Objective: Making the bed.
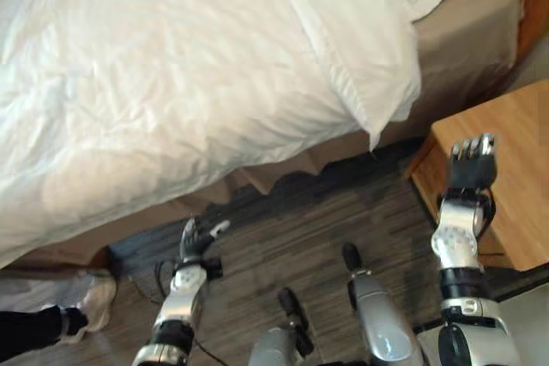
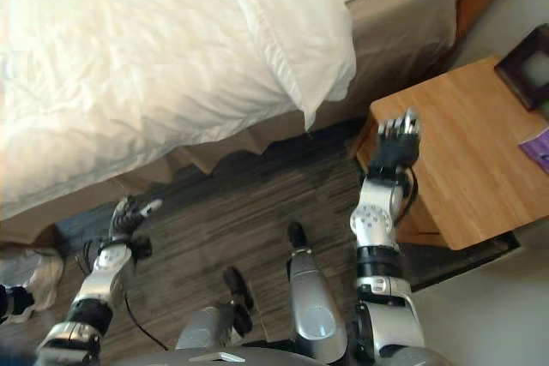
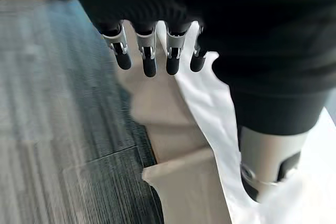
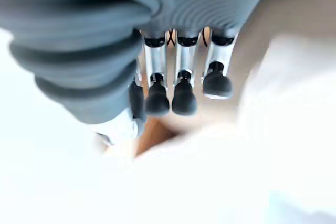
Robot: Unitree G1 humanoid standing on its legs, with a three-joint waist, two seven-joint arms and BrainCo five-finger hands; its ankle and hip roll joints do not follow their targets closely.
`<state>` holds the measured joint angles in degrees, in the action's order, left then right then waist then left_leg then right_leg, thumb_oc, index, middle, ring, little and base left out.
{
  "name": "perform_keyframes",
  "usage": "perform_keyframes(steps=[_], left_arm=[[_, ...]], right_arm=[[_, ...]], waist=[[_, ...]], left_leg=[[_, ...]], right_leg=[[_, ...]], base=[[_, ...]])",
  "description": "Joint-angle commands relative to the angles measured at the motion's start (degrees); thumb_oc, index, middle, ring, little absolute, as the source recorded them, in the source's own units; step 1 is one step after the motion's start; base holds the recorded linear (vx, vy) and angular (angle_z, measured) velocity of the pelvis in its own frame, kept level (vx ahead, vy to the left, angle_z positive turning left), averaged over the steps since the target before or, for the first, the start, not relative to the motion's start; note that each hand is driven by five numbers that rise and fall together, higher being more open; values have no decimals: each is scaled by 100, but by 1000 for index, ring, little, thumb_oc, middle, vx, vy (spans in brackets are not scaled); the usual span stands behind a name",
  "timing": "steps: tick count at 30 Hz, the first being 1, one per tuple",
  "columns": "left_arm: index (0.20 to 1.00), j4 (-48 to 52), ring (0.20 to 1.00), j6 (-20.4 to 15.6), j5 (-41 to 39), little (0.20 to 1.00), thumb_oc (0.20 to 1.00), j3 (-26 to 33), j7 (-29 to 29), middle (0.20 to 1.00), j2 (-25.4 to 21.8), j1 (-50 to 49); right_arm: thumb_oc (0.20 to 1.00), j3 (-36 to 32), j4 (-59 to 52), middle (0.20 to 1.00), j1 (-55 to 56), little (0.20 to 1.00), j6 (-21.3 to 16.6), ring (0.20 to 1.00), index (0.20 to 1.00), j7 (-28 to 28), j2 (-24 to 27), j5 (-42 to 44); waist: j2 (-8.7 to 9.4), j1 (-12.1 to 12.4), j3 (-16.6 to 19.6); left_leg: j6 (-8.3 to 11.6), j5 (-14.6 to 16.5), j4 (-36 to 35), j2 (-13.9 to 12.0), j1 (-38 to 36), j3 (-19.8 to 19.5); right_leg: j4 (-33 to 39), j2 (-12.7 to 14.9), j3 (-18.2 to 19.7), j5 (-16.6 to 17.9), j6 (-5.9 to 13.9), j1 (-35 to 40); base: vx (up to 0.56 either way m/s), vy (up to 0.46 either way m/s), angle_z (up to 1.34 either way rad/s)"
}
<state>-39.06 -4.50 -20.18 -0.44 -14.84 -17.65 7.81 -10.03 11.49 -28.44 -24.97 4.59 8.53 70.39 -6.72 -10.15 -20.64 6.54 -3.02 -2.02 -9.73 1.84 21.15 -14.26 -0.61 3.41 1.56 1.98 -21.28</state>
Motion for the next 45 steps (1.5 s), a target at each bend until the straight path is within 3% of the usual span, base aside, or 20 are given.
perform_keyframes(steps=[1,8,12,16,19,22,25,26,28,29,30,31,32,34,36,37,42,45], left_arm=[[1000,142,1000,-315,-226,1000,1000,-122,29,1000,-205,-21],[1000,387,1000,-474,-211,1000,1000,-457,-53,1000,-468,198],[1000,496,1000,-622,-216,1000,1000,-592,-125,1000,-783,471],[1000,493,1000,-683,-328,1000,1000,-645,-191,1000,-949,670],[1000,429,1000,-758,-366,1000,1000,-729,-185,1000,-1121,931],[1000,458,1000,-786,-399,1000,1000,-728,-136,1000,-1168,980],[1000,589,1000,-835,-369,1000,1000,-731,-96,1000,-1288,990],[1000,598,1000,-835,-392,1000,1000,-681,-86,1000,-1365,991],[1000,559,1000,-814,-396,1000,1000,-660,-78,1000,-1394,1036],[1000,511,1000,-787,-419,1000,1000,-582,-13,1000,-1432,969],[1000,512,1000,-788,-421,1000,1000,-584,-14,1000,-1433,966],[1000,548,1000,-759,-424,1000,1000,-470,37,1000,-1452,829],[1000,553,1000,-729,-390,1000,1000,-449,24,1000,-1425,818],[1000,560,1000,-703,-317,1000,1000,-425,-5,1000,-1398,805],[1000,515,1000,-648,-229,1000,1000,-395,-66,1000,-1322,836],[1000,351,1000,-567,-146,1000,1000,-279,-175,1000,-1193,1018],[1000,187,1000,-493,-133,1000,1000,-135,-200,1000,-1154,1161],[1000,244,1000,-428,-103,1000,1000,65,-194,1000,-1083,1104]], right_arm=[[200,127,-521,200,-461,200,-600,200,200,-274,-323,212],[200,372,-51,200,-1999,200,-894,200,200,450,-201,-189],[200,279,866,200,-3037,200,-951,200,200,880,391,-367],[200,293,1250,200,-3648,200,-1009,200,200,1065,741,-474],[200,441,1561,200,-4248,200,-1021,200,200,1267,1152,-718],[200,511,1651,200,-4422,200,-960,200,200,1228,1293,-682],[200,832,1905,200,-4741,200,-802,200,200,1241,1668,-883],[200,936,2108,200,-4798,200,-664,200,200,1235,1835,-963],[200,991,2234,200,-4829,200,-563,200,200,1229,1965,-1023],[200,965,2435,200,-4769,200,-384,200,200,1145,2059,-1040],[200,963,2441,200,-4767,200,-385,200,200,1135,2062,-1032],[200,868,2573,200,-4560,200,-261,200,200,1063,2117,-1018],[200,826,2548,200,-4429,200,-248,200,200,1044,2084,-1027],[200,756,2459,200,-4199,200,-226,200,200,1022,2005,-1033],[200,486,2250,200,-3606,200,-248,200,200,984,1720,-994],[200,62,1883,200,-2508,200,-324,200,200,764,1140,-718],[200,-163,2011,200,-1306,200,-159,200,200,608,734,-503],[200,215,2388,200,40,200,531,200,200,617,417,-1221]], waist=[[203,105,481],[74,517,150],[-211,896,-264],[-447,1028,-414],[-708,1089,-542],[-776,1111,-540],[-959,1160,-581],[-1057,1140,-662],[-1086,1103,-693],[-1110,1075,-732],[-1112,1059,-757],[-1086,993,-843],[-1061,923,-915],[-1014,892,-913],[-925,798,-916],[-767,605,-916],[-509,377,-916],[-79,216,-916]], left_leg=[[-56,338,509,92,399,-51],[5,165,436,53,680,-118],[76,-65,338,-43,1002,-252],[71,-102,440,-79,1368,-382],[61,9,840,-9,1790,-462],[37,81,1073,4,2016,-473],[-41,256,1768,-18,2594,-478],[-93,402,2233,-74,2901,-461],[-109,551,2572,-128,3116,-445],[-70,784,2946,-201,3268,-488],[-118,661,2949,-233,3335,-433],[-74,886,3223,-270,3392,-443],[-131,778,3228,-307,3443,-375],[-97,943,3267,-288,3380,-395],[-167,838,3216,-332,3443,-275],[-175,890,3109,-336,3358,-244],[-158,892,2909,-343,3009,-251],[-151,859,2548,-325,2384,-355]], right_leg=[[1004,425,333,-73,479,497],[906,489,154,-25,430,193],[662,560,-133,-184,440,-66],[126,594,-291,-424,405,-486],[-561,753,-289,-691,427,-1015],[-826,799,-253,-769,430,-1251],[-1532,931,-137,-949,412,-1846],[-1933,980,-8,-1047,384,-2196],[-2193,1002,77,-1154,383,-2421],[-2504,998,165,-1334,399,-2580],[-2487,982,154,-1200,376,-2641],[-2658,965,219,-1362,380,-2697],[-2659,923,219,-1224,352,-2776],[-2704,896,257,-1337,379,-2770],[-2552,823,266,-1148,348,-2841],[-2358,770,248,-1089,354,-2766],[-1957,744,131,-947,367,-2322],[-1265,681,-5,-722,412,-1472]], base=[[-6,15,5],[-22,-19,7],[-22,-87,23],[-44,-100,44],[-20,1,25],[-24,3,26],[-42,-24,24],[-33,-21,22],[-8,-16,2],[-57,-30,-6],[-7,-16,-6],[-167,-40,-9],[-95,-6,-25],[-46,24,-34],[-107,25,-23],[-75,27,-27],[-42,13,-17],[0,-12,-17]])
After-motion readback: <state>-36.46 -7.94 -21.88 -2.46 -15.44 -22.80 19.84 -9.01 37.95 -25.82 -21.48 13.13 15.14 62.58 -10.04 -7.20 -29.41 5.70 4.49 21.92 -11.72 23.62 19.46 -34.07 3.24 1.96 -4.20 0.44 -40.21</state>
